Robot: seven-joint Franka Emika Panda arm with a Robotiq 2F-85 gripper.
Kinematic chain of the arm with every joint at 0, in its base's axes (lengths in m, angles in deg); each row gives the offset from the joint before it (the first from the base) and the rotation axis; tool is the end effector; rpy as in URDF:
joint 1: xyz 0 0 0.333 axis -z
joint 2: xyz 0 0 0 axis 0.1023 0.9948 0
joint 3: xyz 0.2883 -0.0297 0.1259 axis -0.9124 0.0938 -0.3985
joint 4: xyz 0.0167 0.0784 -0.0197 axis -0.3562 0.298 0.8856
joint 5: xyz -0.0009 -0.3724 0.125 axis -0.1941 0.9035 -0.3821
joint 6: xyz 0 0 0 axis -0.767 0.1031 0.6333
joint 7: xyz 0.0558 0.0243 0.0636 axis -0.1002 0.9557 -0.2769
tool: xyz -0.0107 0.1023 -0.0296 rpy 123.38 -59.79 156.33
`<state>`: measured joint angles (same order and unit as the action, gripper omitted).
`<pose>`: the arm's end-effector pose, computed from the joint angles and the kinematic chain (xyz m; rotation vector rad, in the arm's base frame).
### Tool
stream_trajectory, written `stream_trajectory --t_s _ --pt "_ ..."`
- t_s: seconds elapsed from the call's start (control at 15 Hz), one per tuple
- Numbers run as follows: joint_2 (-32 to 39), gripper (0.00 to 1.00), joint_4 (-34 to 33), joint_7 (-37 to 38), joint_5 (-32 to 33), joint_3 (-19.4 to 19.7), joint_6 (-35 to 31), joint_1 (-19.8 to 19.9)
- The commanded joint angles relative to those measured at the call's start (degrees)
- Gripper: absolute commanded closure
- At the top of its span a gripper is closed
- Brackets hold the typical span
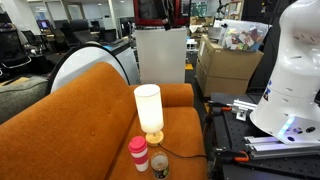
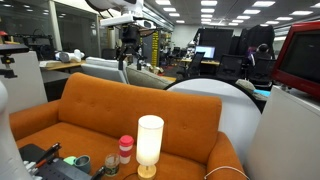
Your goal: Remove the lid from the bottle and put it on the couch
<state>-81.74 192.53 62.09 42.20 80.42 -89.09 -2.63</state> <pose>0.4359 -0.0890 0.4695 2.9671 -0.0048 -0.3950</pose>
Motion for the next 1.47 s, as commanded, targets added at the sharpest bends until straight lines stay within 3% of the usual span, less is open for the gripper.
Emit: stream_trajectory --t_s 0.0,0.4,0.67,0.8,1.27,1.4 --pt "2.0 0.00 -0.3 -3.8 -3.2 0.2 -1.4 -0.5" --pt "9.8 0.00 0.1 -19.6 -12.4 -1.3 -5.0 -4.2" --pt "15.4 0.00 -2.5 -28.5 -13.2 -4.2 -3.6 -5.9" --pt "14.5 0.00 -0.7 -25.9 -12.9 -4.9 -5.1 -5.5" --pt "16.1 0.00 -2.1 -27.6 -12.7 -5.5 -4.9 -5.7" --pt "15.7 0.00 -1.0 -28.6 -10.3 -5.9 -10.1 -6.0"
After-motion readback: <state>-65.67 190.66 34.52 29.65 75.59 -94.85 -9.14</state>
